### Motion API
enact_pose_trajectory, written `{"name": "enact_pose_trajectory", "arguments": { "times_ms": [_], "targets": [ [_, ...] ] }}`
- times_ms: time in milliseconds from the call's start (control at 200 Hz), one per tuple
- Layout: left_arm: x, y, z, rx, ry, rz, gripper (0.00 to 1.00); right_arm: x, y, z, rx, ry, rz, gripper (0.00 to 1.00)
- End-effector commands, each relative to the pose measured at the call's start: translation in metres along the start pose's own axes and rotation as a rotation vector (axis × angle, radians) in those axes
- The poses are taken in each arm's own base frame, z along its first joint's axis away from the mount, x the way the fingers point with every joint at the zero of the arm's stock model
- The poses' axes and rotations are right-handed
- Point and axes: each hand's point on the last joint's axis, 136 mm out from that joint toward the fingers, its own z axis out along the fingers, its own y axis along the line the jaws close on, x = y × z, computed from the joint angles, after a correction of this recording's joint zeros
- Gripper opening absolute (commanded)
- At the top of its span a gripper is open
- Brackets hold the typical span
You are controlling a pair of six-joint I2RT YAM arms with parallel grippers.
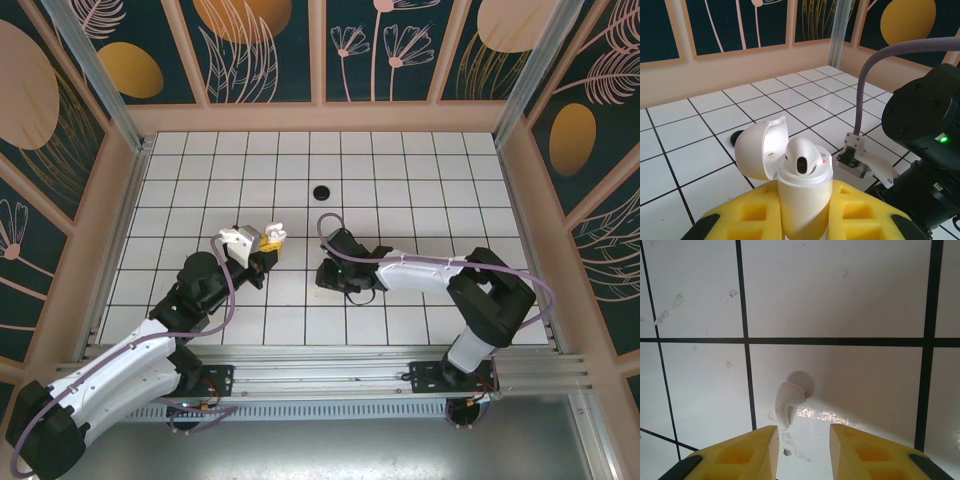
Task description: Insert wireless bluetooth earbuds into charging case
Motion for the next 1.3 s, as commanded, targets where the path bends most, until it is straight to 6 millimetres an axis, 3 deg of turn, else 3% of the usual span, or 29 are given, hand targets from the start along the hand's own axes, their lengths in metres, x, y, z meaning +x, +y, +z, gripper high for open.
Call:
{"name": "enact_pose_trajectory", "arguments": {
  "times_ms": [0, 921, 1291],
  "targets": [
    [-0.007, -0.002, 0.000, 0.006, -0.021, 0.008, 0.01, -0.007, 0.005, 0.003, -0.036, -0.026, 0.001, 0.33],
    [-0.006, 0.000, 0.000, -0.006, -0.013, 0.019, 0.01, -0.010, 0.004, 0.029, 0.023, 0.011, -0.050, 0.32],
    [-0.005, 0.001, -0.001, -0.013, -0.012, 0.023, 0.01, -0.014, 0.010, 0.036, 0.043, 0.029, -0.081, 0.27]
  ]
}}
